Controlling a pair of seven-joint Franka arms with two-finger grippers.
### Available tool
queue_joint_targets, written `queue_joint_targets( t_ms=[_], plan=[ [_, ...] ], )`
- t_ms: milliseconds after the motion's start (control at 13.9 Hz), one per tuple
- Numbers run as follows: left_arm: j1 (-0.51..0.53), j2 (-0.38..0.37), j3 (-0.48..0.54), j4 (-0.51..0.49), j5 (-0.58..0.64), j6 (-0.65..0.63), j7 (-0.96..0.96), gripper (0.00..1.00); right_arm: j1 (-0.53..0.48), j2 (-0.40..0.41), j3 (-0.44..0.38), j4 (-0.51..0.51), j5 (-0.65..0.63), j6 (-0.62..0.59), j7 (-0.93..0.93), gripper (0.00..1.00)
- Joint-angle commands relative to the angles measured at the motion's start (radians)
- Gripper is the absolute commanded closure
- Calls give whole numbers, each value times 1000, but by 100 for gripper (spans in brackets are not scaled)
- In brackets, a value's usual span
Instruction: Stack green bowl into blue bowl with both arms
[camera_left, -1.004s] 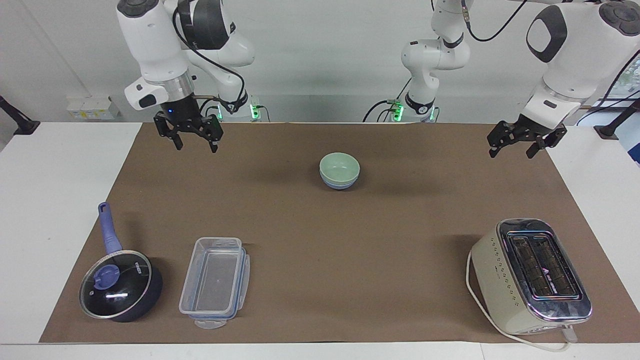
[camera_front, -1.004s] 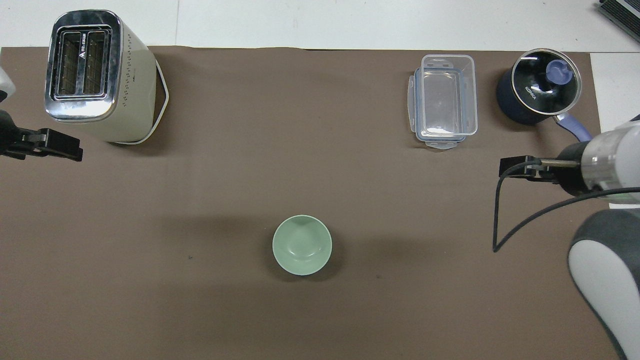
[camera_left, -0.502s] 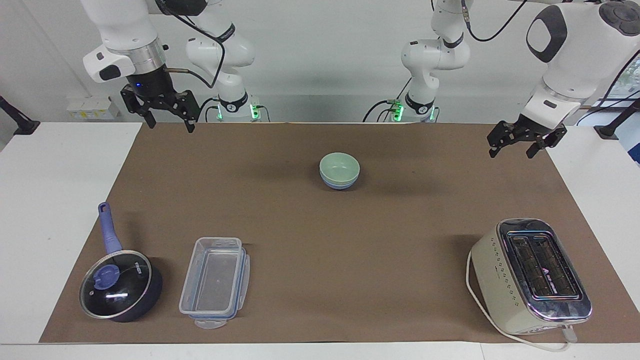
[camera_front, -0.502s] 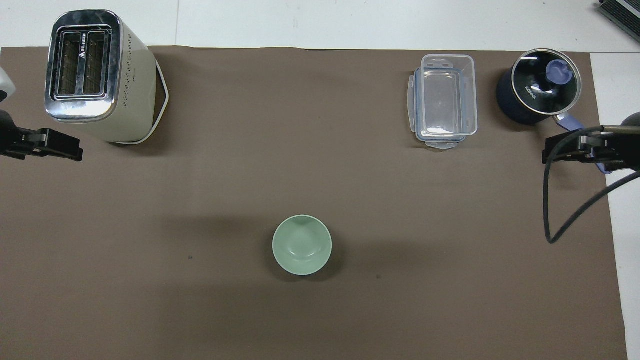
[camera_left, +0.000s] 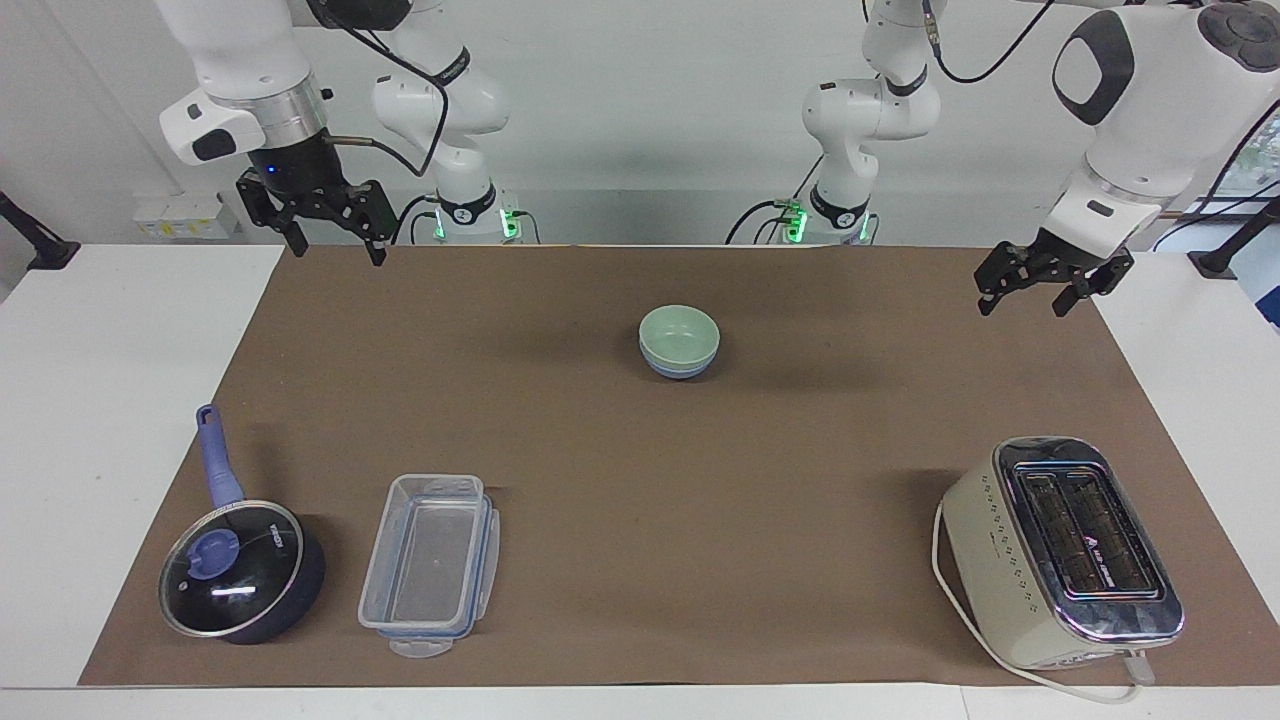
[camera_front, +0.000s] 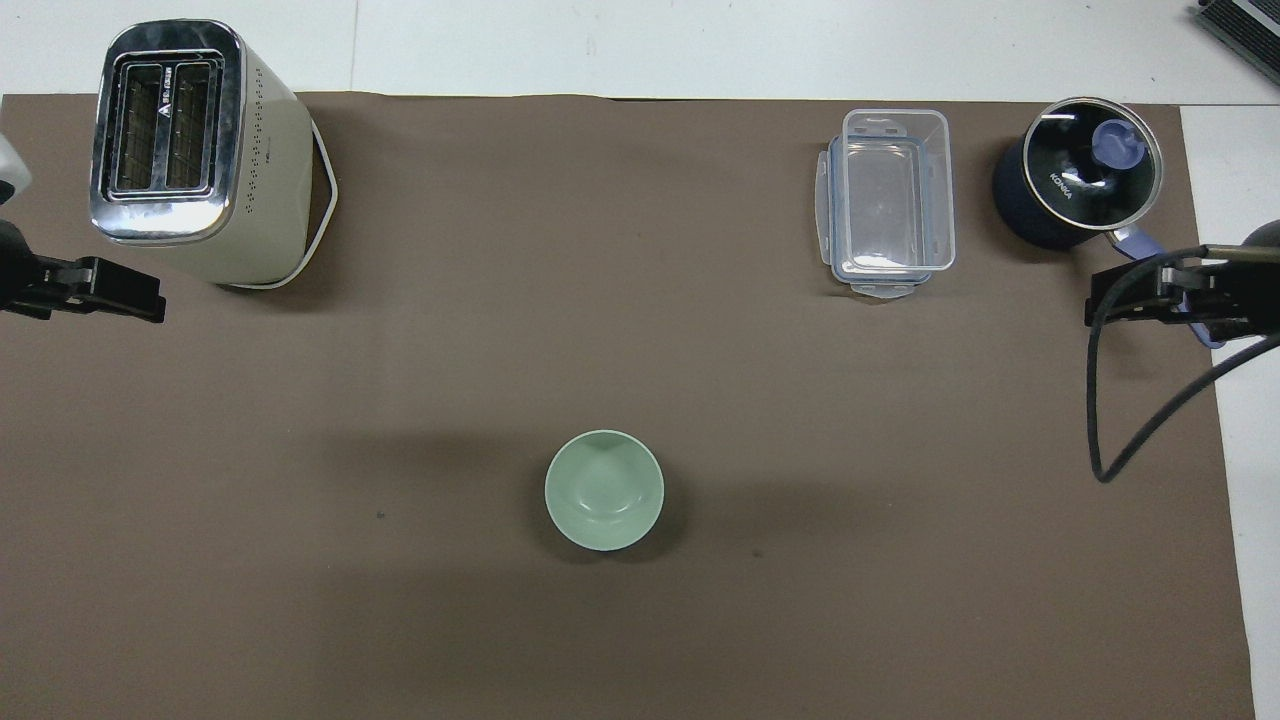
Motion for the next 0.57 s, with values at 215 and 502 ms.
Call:
queue_joint_targets(
  t_ms=[215,502],
  plan=[
    [12,-1,-8,7,18,-18,8,0,-16,-4,10,1,13,-11,-10,0],
    [12,-1,-8,7,18,-19,8,0,-16,-4,10,-2,13,-11,-10,0]
  ],
)
